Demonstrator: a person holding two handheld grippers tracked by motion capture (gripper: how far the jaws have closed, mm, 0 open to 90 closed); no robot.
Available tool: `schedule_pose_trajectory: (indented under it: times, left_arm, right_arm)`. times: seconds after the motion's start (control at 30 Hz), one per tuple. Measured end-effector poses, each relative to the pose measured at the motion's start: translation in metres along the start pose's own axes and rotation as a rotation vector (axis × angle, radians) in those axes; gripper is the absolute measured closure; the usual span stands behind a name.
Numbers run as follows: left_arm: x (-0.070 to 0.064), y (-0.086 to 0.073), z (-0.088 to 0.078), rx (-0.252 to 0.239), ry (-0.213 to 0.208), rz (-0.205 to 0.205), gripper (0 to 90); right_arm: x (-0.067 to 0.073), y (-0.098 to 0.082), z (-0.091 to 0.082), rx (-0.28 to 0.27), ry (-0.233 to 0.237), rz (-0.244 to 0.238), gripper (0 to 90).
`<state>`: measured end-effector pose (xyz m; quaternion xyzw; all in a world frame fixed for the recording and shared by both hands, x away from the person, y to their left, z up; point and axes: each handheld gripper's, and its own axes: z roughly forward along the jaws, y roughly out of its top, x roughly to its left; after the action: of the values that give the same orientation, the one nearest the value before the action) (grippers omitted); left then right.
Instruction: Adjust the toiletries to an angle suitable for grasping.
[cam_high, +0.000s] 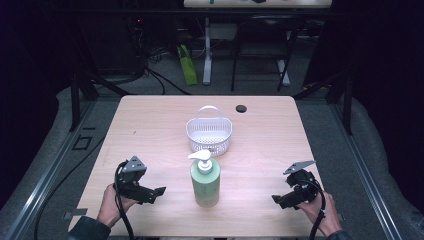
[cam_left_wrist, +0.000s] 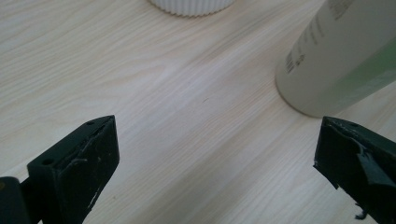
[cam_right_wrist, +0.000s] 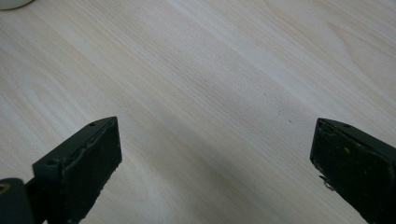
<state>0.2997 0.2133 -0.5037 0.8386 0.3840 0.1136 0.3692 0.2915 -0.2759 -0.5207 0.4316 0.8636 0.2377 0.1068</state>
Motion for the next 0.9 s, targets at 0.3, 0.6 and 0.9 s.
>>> schedule_pose_trajectory:
  times: [0.3,0.6,0.9]
  left_arm:
    - [-0.018,0.008,0.003,-0.038,-0.046,0.035,0.0]
    - [-0.034,0.016,0.006,-0.073,-0.083,0.058,0.0]
    - [-0.054,0.025,0.011,-0.102,-0.132,0.101,0.0]
  right_arm:
    - [-0.001,-0.001,0.001,0.015,-0.012,0.009,1.3]
    - [-0.003,-0.001,0.003,0.025,-0.013,0.019,1.1]
    - [-0.004,-0.001,0.003,0.024,-0.014,0.017,1.1]
